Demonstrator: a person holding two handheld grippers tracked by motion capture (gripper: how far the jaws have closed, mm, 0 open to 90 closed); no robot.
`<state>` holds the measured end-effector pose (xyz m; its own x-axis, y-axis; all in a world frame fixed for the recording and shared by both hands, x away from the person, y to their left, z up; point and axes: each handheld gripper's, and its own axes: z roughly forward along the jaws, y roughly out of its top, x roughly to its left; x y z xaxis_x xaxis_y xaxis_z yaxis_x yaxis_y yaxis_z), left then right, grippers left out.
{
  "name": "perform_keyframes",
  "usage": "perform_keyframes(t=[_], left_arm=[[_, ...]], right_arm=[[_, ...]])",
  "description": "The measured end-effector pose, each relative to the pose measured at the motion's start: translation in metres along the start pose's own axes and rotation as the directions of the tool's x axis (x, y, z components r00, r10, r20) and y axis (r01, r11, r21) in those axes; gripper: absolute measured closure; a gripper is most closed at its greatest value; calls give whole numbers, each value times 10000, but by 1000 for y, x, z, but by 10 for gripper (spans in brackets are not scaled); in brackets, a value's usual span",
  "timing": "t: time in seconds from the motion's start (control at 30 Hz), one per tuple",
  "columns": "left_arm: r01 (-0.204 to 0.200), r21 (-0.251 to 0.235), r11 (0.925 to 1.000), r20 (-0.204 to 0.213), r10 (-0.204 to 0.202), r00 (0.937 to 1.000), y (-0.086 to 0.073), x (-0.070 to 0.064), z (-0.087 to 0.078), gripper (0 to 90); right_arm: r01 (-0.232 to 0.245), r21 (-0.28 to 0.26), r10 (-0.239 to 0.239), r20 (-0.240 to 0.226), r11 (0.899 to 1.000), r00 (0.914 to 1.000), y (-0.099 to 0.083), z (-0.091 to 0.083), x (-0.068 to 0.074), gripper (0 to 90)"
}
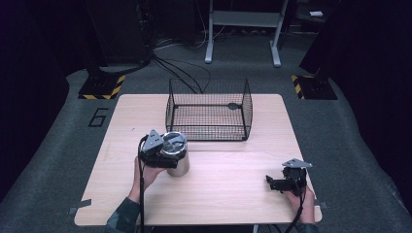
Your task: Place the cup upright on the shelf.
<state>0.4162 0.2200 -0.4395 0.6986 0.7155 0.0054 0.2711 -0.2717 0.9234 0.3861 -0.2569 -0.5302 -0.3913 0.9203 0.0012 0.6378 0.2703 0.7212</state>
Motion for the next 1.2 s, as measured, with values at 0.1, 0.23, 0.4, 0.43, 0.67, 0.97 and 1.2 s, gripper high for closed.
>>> perform_keyframes(t=[0.1, 0.23, 0.4, 0.43, 0.67, 0.97, 1.2], left_arm=[[-32, -128, 9999, 12, 32, 10000, 1, -1, -2, 39], [-21, -233, 9997, 221, 26, 9998, 5, 0, -5, 39], [-246, -369, 9990, 286, 257, 9993, 15, 1, -10, 39], [-299, -291, 9991, 308, 308, 9991, 17, 2, -11, 39], [-334, -348, 9988, 335, 345, 9988, 23, 3, -10, 39], [-430, -366, 9984, 589, 451, 9972, 30, 2, -8, 39], [-419, -312, 9986, 746, 441, 9962, 36, 1, -5, 39]], right_arm=[[-9, -39, 9, 2, 10000, 10000, 0, 0, 0, 0], [-21, -6, 21, 27, 10000, 10000, 0, 0, 0, 0], [-23, -6, 23, 26, 10000, 10000, 0, 0, 0, 0], [-26, -7, 26, 27, 10000, 10000, 0, 0, 0, 0], [-31, -15, 31, 36, 10000, 10000, 0, 0, 0, 0], [-34, -20, 34, 38, 10000, 10000, 0, 0, 0, 0], [-32, -8, 32, 33, 10000, 10000, 0, 0, 0, 0]])
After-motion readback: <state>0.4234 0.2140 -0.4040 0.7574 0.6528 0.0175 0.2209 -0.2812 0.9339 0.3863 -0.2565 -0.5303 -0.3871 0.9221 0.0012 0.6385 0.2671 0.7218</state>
